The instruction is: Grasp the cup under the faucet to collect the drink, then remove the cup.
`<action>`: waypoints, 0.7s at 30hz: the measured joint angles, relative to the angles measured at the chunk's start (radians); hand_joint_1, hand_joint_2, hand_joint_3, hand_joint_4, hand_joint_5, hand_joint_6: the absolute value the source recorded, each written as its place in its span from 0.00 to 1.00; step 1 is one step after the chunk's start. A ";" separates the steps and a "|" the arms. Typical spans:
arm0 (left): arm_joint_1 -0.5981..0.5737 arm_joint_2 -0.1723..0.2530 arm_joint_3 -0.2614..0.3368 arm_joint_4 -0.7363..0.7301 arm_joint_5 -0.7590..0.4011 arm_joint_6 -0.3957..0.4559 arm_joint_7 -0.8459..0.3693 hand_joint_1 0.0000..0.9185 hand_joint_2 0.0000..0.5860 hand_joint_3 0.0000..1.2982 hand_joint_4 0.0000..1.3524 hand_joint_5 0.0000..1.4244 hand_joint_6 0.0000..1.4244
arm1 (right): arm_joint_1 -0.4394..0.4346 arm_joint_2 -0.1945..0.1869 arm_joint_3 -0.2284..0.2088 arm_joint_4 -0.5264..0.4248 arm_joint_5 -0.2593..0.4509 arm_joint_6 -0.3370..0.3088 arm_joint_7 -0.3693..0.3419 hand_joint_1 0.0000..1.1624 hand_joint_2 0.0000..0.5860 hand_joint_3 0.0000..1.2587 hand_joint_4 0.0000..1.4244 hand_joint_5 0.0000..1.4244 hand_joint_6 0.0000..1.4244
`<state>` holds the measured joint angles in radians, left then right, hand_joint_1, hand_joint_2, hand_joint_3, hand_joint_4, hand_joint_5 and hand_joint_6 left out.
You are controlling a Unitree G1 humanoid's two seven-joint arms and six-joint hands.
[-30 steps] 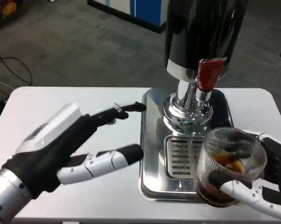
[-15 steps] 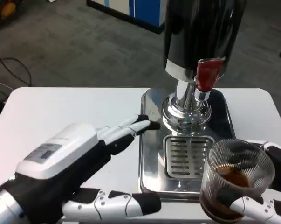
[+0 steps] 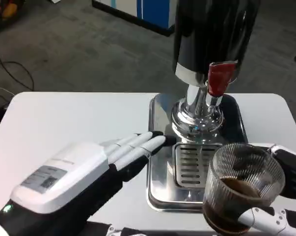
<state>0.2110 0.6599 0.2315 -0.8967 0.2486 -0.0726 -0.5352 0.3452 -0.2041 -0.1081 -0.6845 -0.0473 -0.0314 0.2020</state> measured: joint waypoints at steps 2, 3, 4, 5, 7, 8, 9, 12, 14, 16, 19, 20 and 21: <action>0.020 -0.002 0.020 -0.026 0.000 0.012 -0.003 0.00 0.14 0.05 0.00 0.02 0.06 | 0.001 -0.001 0.005 -0.014 0.001 0.001 0.006 0.74 0.29 0.78 0.82 1.00 1.00; 0.026 -0.002 0.028 -0.036 0.000 0.015 -0.004 0.00 0.14 0.05 0.00 0.02 0.06 | 0.001 -0.001 0.006 -0.019 0.002 0.001 0.008 0.74 0.29 0.78 0.83 1.00 1.00; 0.029 -0.002 0.032 -0.046 0.000 0.018 -0.007 0.00 0.15 0.05 0.00 0.02 0.06 | 0.001 -0.001 0.007 -0.023 0.004 0.001 0.009 0.74 0.29 0.78 0.83 1.00 1.00; 0.040 -0.002 0.041 -0.064 0.000 0.023 -0.011 0.00 0.15 0.05 0.00 0.02 0.06 | 0.000 -0.001 0.011 -0.027 0.006 0.001 0.011 0.74 0.29 0.78 0.83 1.00 1.00; 0.061 -0.003 0.062 -0.093 0.002 0.029 -0.019 0.00 0.15 0.05 0.00 0.02 0.06 | 0.000 -0.003 0.017 -0.030 0.006 0.002 0.018 0.73 0.28 0.78 0.83 1.00 1.00; 0.069 -0.004 0.069 -0.104 0.003 0.033 -0.020 0.00 0.14 0.04 0.00 0.01 0.06 | 0.000 -0.003 0.018 -0.030 0.006 0.003 0.020 0.73 0.28 0.78 0.83 1.00 1.00; 0.078 -0.006 0.075 -0.116 0.004 0.036 -0.022 0.00 0.14 0.04 0.00 0.01 0.06 | -0.001 -0.003 0.020 -0.031 0.006 0.006 0.020 0.73 0.28 0.78 0.83 1.00 1.00; 0.115 -0.015 0.104 -0.125 0.006 0.032 -0.030 0.00 0.14 0.04 0.00 0.00 0.06 | -0.004 -0.005 0.035 -0.033 0.006 0.020 0.025 0.73 0.28 0.78 0.83 1.00 1.00; 0.139 -0.023 0.120 -0.125 0.012 0.019 -0.032 0.00 0.13 0.04 0.00 0.00 0.06 | -0.005 -0.005 0.044 -0.035 0.006 0.022 0.030 0.73 0.28 0.78 0.83 1.00 1.00; 0.165 -0.032 0.145 -0.125 0.021 -0.007 -0.039 0.00 0.13 0.03 0.00 0.00 0.05 | -0.008 -0.006 0.055 -0.038 0.006 0.025 0.031 0.73 0.29 0.78 0.83 1.00 1.00; 0.205 -0.047 0.174 -0.125 0.023 -0.045 -0.049 0.00 0.13 0.03 0.00 0.00 0.05 | -0.013 -0.007 0.065 -0.038 0.002 0.028 0.033 0.72 0.29 0.78 0.83 1.00 1.00; 0.227 -0.058 0.192 -0.125 0.022 -0.062 -0.050 0.00 0.13 0.03 0.00 0.00 0.05 | -0.016 -0.008 0.070 -0.039 -0.002 0.029 0.033 0.72 0.29 0.78 0.83 1.00 1.00; 0.234 -0.062 0.195 -0.125 0.022 -0.067 -0.051 0.00 0.13 0.03 0.00 0.00 0.05 | -0.016 -0.008 0.072 -0.039 -0.003 0.029 0.033 0.72 0.29 0.78 0.83 1.00 1.00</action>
<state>0.4451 0.5975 0.4266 -1.0216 0.2711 -0.1395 -0.5860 0.3294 -0.2119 -0.0358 -0.7231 -0.0499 -0.0025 0.2352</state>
